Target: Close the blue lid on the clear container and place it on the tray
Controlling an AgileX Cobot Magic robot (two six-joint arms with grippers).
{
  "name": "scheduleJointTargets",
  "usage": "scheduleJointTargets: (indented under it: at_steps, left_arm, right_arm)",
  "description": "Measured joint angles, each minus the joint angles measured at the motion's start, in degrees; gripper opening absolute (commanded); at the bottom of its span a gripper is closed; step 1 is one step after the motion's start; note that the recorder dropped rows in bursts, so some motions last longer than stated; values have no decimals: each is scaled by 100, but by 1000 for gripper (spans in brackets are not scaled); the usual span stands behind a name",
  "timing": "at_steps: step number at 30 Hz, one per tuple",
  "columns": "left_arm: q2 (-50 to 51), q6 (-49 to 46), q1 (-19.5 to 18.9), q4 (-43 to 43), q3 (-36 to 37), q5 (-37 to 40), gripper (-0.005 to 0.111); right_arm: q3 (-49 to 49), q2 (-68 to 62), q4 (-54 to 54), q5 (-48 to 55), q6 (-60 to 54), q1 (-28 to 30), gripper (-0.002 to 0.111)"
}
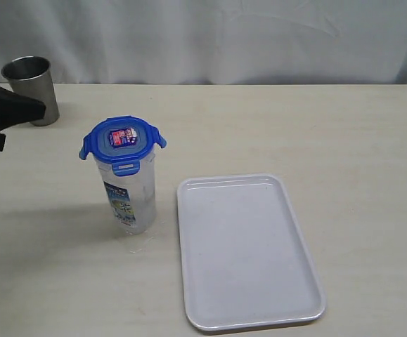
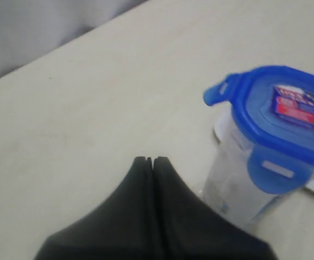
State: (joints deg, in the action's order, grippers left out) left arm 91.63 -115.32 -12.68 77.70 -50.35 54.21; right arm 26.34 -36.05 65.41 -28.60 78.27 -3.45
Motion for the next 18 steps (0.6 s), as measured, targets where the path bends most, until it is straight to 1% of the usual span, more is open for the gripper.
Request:
scheduleJointTargets:
  at_steps: [2, 3, 5, 7, 9, 12, 15, 18]
  left_arm:
    - [0, 9, 0, -88, 0, 102, 0]
    - [0, -17, 11, -88, 0, 128, 0]
    - [0, -139, 90, 11, 0, 117, 0]
    - [0, -325, 239, 104, 0, 7, 0]
    - [15, -492, 479, 211, 0, -202, 0]
    - [145, -567, 769, 312, 0, -575, 0]
    - [355, -567, 851, 336, 0, -855, 0]
    - [513, -567, 851, 350, 0, -988, 0]
  right_arm:
    - [591, -904, 1317, -840, 974, 0, 4]
    - [852, -1369, 1790, -1403, 1242, 0, 4]
    - [1107, -2192, 2247, -2341, 1281, 0, 4]
    - [1071, -2755, 2357, -2993, 1021, -13, 4]
    - [881, -3189, 2291, -3025, 487, -151, 4]
    - [625, -3622, 2089, -2407, -107, -626, 4]
    - [564, -4002, 1745, -1849, -557, -1156, 4]
    - [561, -4327, 1214, -1604, -1106, -1633, 4]
